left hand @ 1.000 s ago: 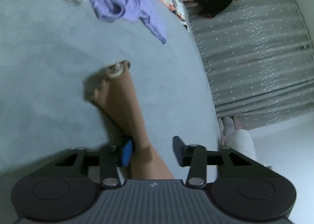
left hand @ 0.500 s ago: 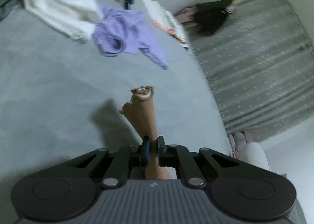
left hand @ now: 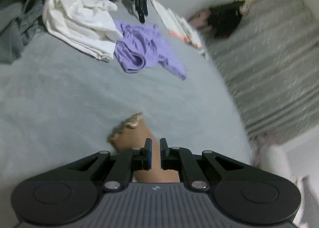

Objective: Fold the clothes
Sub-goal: 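Release the sleeve with the right gripper while the left gripper grasps the other cuff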

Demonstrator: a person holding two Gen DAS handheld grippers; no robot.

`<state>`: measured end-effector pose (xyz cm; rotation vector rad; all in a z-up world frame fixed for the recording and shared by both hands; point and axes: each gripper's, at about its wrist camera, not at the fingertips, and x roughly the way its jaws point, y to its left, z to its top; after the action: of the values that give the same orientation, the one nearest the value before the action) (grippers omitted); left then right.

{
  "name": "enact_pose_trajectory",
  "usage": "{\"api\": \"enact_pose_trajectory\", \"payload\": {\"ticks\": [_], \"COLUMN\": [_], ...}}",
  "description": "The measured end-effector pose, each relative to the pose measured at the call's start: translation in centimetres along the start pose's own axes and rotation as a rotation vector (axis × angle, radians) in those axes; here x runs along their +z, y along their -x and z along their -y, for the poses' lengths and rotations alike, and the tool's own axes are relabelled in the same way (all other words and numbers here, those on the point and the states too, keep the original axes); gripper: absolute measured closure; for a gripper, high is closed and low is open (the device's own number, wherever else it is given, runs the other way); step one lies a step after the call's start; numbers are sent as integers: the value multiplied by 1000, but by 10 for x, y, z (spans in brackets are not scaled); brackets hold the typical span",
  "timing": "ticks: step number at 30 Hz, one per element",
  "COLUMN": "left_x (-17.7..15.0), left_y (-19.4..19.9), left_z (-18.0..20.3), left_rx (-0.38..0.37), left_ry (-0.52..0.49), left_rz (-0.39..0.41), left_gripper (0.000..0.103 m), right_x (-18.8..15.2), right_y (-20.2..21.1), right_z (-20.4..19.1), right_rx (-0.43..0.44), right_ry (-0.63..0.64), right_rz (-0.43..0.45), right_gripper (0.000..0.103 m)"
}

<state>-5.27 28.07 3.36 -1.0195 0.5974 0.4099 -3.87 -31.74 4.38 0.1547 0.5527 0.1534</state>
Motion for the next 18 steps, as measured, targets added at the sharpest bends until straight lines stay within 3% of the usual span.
{"api": "enact_pose_trajectory", "payload": {"ticks": [2,3,5,6,7,13,18], "left_x": [7,11,20,22,26,32,33], "left_y": [-4,-2,4,5,3,-11,-34], "left_z": [-21,-26,-30,-30,-30,-26,-13], "left_rx": [38,33,25,21,1,-39,-108], "left_ry": [106,116,90,78,51,-32,-173], "left_rz": [-50,-41,-7,2,-12,-97,-149], "left_gripper": [94,89,64,42,27,19,21], "right_x": [-2,-3,-4,-5,-5,-2,-2], "right_y": [0,0,-1,-1,-1,0,-1], "right_z": [-5,-7,-12,-14,-15,-19,-18], "right_rx": [13,20,33,40,42,47,49], "right_ry": [18,27,46,55,53,53,49], "right_rz": [-5,-8,-13,-16,-16,-17,-13], "right_gripper": [19,19,19,19,19,19,19]}}
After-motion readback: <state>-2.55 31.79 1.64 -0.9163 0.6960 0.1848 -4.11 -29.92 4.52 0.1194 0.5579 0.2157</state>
